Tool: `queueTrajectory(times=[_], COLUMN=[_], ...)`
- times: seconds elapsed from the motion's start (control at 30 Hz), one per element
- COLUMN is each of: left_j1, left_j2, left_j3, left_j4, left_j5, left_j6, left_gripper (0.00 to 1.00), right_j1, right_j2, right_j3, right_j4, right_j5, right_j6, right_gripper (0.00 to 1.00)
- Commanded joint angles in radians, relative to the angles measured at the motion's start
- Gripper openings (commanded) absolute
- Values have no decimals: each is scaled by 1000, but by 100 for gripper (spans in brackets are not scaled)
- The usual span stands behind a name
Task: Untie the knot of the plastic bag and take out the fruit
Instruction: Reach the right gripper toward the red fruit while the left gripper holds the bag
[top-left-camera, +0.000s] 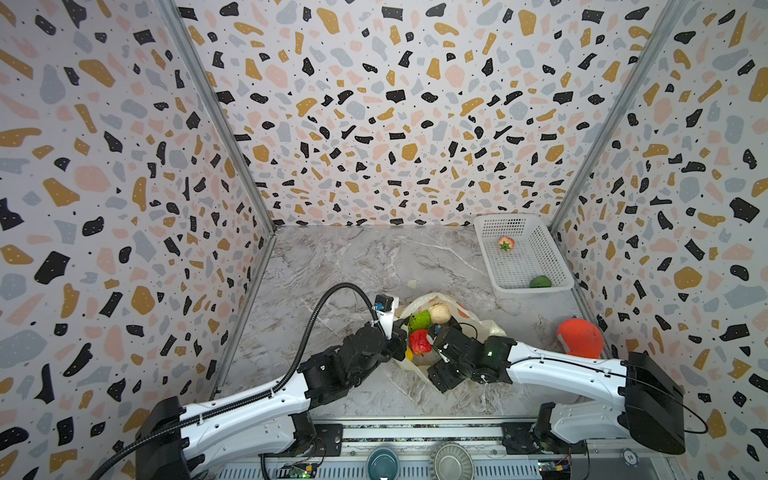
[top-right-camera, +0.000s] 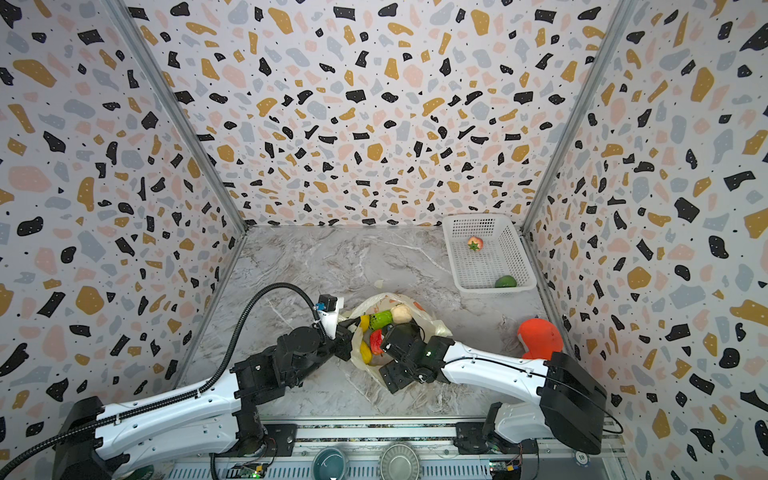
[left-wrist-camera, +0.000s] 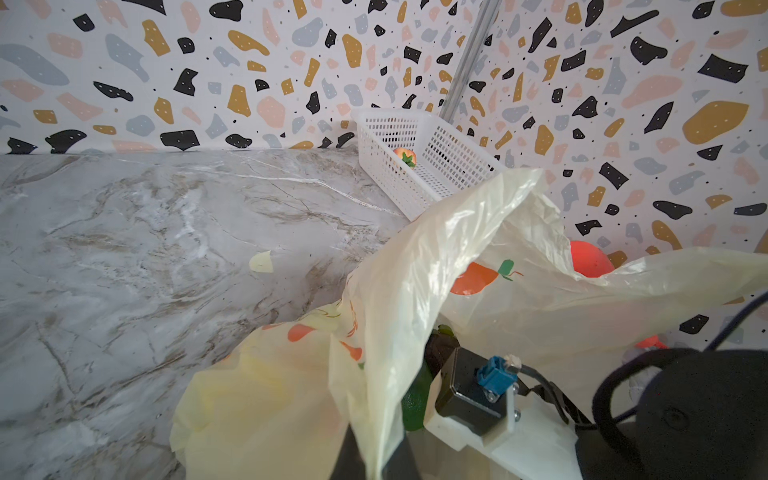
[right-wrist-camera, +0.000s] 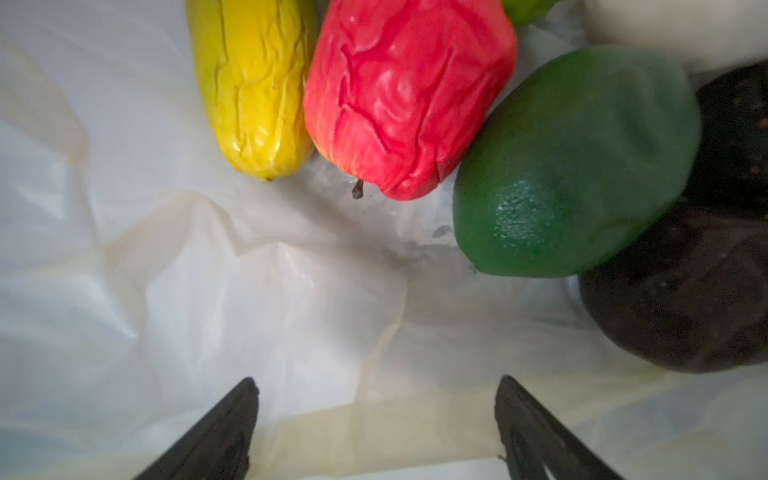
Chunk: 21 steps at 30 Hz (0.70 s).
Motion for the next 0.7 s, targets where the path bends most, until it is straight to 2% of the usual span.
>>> queueTrajectory(times=[0.0, 0.17, 0.37, 0.67], left_j1=[-20, -57, -90, -104], left_j2=[-38, -63, -45, -16], left_j3=[-3, -14, -34, -27], left_j4=[-83, -216, -273, -294], left_j5=[-24, -100, -143, -355], left_j6=[-16, -44, -88, -83], left_gripper=[0, 0, 0, 0], right_j1=[-18, -55, -65, -80], right_j2=[-2, 34, 68, 172], right_j3=[72, 98, 109, 86], right_j4=[-21, 36, 132, 280], right_j5=[-22, -70, -103, 9], right_j6=[-16, -14, 7, 3], right_gripper=[92, 93, 93, 96])
